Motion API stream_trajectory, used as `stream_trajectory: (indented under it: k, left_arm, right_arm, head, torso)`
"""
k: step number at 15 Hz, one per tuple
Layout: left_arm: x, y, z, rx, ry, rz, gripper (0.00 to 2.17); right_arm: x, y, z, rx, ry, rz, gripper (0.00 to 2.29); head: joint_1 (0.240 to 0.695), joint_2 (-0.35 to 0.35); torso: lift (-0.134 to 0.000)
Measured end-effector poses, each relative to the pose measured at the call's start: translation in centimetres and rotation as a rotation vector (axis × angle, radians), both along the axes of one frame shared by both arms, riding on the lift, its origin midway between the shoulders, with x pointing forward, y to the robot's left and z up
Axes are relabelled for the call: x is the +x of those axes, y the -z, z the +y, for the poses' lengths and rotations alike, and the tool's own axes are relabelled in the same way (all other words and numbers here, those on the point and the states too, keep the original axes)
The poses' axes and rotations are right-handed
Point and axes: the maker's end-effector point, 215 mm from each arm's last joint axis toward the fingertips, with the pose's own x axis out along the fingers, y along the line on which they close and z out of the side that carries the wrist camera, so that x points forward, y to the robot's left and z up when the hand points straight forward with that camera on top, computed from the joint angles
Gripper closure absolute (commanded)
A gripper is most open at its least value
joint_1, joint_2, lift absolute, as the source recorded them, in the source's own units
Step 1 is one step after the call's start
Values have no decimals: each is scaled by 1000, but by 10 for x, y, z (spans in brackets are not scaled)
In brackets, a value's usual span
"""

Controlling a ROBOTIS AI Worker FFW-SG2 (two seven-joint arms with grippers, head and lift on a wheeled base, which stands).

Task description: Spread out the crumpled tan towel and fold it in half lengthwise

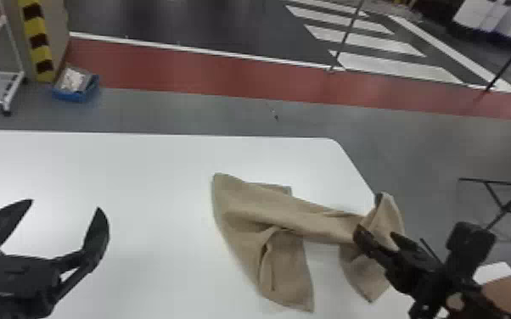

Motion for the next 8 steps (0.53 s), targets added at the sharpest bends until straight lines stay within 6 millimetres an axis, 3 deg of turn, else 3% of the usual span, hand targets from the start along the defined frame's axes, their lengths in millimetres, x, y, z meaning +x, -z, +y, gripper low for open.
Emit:
stream_trajectory:
  k: [3, 5, 8]
  left_arm:
    - [1, 6, 4, 10, -7, 9, 66]
    - [-1, 8, 6, 13, -11, 11, 66]
    - [-2, 6, 10, 12, -17, 7, 66]
  right_arm:
    - [32, -12, 70, -51, -117, -63, 211]
    - [53, -11, 103, -88, -164, -74, 221]
    - [73, 2, 138, -125, -218, -59, 221]
  head:
    - [695, -313]
    - [695, -242]
    - [695, -200]
  torso:
    - [-125]
    - [-125]
    - [-125]
